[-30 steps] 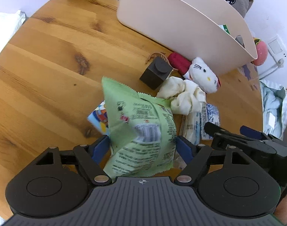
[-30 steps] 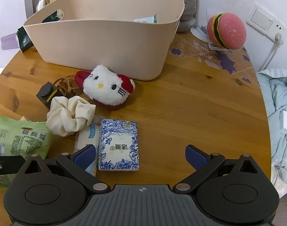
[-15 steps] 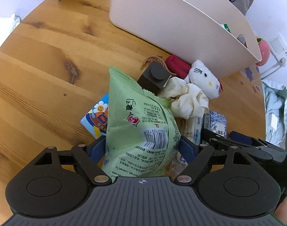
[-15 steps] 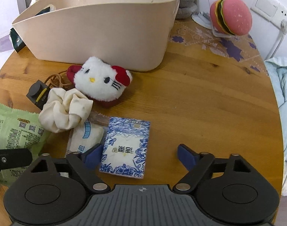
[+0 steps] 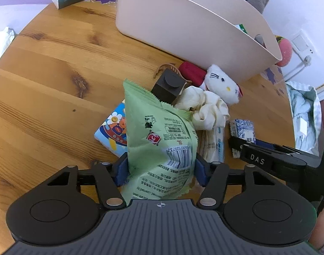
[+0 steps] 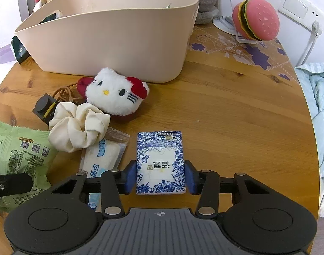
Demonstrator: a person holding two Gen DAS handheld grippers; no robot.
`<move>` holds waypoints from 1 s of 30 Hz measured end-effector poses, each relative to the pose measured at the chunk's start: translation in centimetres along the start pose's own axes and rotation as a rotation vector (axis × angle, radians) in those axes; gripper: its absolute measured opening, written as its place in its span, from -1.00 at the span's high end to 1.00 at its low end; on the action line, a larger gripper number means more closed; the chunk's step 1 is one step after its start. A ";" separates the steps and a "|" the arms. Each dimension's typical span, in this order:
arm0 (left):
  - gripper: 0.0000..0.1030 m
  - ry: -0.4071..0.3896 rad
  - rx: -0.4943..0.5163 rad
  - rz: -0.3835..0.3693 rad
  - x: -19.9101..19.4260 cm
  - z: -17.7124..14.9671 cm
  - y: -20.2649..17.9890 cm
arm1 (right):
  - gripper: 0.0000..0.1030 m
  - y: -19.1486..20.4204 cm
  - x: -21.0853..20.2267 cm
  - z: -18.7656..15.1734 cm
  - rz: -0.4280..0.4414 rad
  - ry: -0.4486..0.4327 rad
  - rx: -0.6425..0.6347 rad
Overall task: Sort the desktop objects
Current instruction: 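Grasp the green snack bag with the left tool while the right tool grasps the blue patterned packet, then carry both items over the beige basket and open both tools to drop them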
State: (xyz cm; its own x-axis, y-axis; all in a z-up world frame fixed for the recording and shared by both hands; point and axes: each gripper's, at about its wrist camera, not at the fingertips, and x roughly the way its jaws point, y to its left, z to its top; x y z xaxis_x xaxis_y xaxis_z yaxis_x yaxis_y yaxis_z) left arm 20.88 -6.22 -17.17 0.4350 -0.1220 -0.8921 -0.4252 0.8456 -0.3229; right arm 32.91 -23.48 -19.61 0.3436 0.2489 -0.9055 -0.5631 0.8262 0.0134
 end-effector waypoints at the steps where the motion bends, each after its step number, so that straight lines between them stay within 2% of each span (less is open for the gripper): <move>1: -0.14 -0.002 0.009 -0.004 -0.2 0.0 0.0 | 0.17 0.0 -0.1 -0.1 0.000 0.000 0.004; 12: -0.08 -0.027 0.026 -0.041 -1.9 0.1 0.4 | 0.17 0.0 -1.9 -1.7 0.032 -0.020 0.066; 30: -0.07 -0.118 0.043 -0.084 -5.6 1.3 0.1 | 0.17 -0.9 -7.5 -1.9 0.074 -0.137 0.124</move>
State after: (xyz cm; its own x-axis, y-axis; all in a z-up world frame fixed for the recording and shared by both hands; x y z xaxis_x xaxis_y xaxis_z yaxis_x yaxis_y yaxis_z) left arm 19.47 -4.76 -11.79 0.5590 -0.1330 -0.8184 -0.3501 0.8569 -0.3784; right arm 29.41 -27.05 -13.65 0.4084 0.3707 -0.8341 -0.4969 0.8568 0.1375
